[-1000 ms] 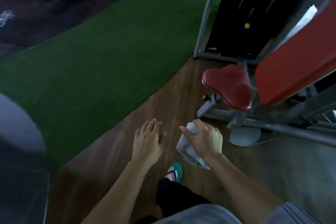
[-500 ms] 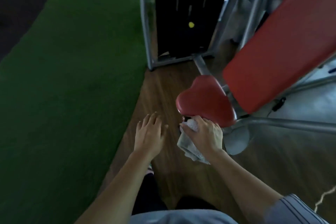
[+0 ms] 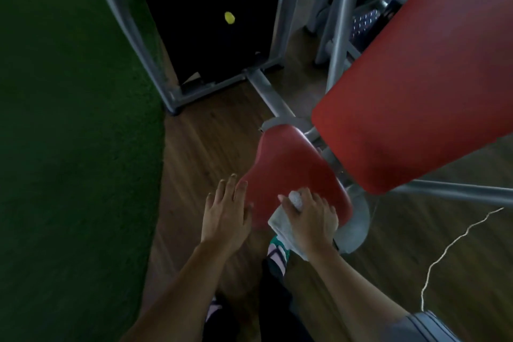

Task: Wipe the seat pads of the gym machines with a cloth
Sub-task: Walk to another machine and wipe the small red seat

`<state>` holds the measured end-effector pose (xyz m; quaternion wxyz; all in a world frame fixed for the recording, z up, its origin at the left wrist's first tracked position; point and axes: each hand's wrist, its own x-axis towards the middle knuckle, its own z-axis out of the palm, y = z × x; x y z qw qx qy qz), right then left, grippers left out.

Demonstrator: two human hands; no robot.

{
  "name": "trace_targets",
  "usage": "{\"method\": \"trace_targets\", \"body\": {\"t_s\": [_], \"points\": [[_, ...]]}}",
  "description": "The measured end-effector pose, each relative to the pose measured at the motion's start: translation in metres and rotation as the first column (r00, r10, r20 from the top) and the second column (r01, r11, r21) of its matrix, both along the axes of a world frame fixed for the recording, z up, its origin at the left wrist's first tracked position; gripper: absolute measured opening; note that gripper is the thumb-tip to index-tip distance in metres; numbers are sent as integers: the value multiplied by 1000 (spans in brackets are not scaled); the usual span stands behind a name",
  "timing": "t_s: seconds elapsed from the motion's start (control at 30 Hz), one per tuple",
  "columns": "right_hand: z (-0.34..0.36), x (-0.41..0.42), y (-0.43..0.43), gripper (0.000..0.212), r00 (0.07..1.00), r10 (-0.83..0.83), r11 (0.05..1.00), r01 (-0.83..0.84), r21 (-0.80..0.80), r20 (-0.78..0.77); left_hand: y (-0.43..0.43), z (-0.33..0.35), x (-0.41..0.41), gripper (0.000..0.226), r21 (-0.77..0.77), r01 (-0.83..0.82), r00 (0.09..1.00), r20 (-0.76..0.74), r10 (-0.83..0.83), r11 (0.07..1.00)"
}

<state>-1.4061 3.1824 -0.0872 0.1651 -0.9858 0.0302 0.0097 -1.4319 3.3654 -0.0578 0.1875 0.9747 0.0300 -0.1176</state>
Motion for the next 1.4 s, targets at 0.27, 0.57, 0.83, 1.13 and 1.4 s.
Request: {"method": "trace_targets", "body": {"t_s": [0.27,0.57,0.83,1.13,1.4], "points": [[-90,76,-8,50,1000,10,991,-11,-135,-7,-19,-109,72,57,-4,96,991,-97,-96,995],[-116,77,-5,59,998,8,995,-2,-100,62,-26,-144,89,62,29,114,990,-82,-111,993],[-126,89,-11,62,998,32,994,-37,-104,-51,-27,-146,89,61,10,97,994,-49,-97,995],[-121,35,-52,64,973,214,976,-217,-23,-84,-28,-150,87,63,36,100,995,-34,-99,994],[-127,71,-76,64,994,-74,984,60,-167,-81,-29,-153,87,65,52,101,995,-31,-99,994]]}}
